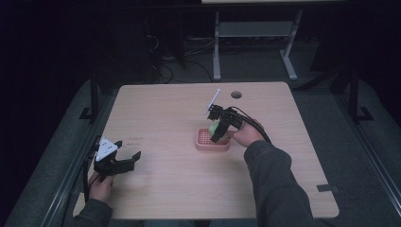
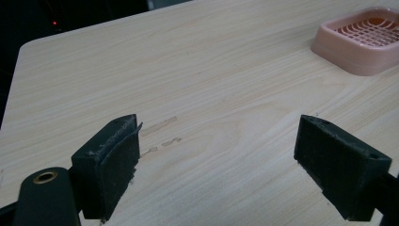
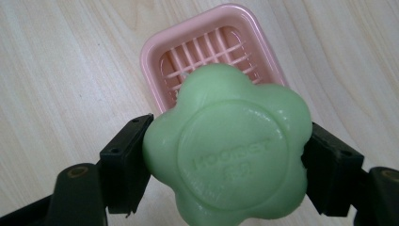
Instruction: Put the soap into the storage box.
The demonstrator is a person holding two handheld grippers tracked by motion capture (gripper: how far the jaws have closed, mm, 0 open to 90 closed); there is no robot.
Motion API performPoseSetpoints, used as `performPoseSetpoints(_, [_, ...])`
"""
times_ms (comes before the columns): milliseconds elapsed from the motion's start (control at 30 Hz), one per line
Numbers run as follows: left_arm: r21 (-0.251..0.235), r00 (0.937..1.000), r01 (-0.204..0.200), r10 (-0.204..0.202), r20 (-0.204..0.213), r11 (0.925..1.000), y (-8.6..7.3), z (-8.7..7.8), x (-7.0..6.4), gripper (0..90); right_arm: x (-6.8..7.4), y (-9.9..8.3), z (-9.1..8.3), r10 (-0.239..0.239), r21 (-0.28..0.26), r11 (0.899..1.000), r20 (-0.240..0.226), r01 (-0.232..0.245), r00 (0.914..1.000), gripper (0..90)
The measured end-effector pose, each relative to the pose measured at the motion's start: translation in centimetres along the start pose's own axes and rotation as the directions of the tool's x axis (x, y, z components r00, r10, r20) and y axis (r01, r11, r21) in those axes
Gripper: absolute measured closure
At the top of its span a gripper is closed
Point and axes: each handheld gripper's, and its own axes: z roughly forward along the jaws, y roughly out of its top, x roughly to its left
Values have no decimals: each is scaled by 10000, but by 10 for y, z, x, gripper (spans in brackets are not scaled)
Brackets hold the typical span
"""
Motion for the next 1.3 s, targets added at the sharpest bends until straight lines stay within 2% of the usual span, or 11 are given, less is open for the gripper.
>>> performPoseSetpoints(1300, [-15, 10000, -40, 40, 14, 10000, 0, 0, -1, 143, -3, 12, 28, 151, 325, 9994, -4, -151, 9999, 255])
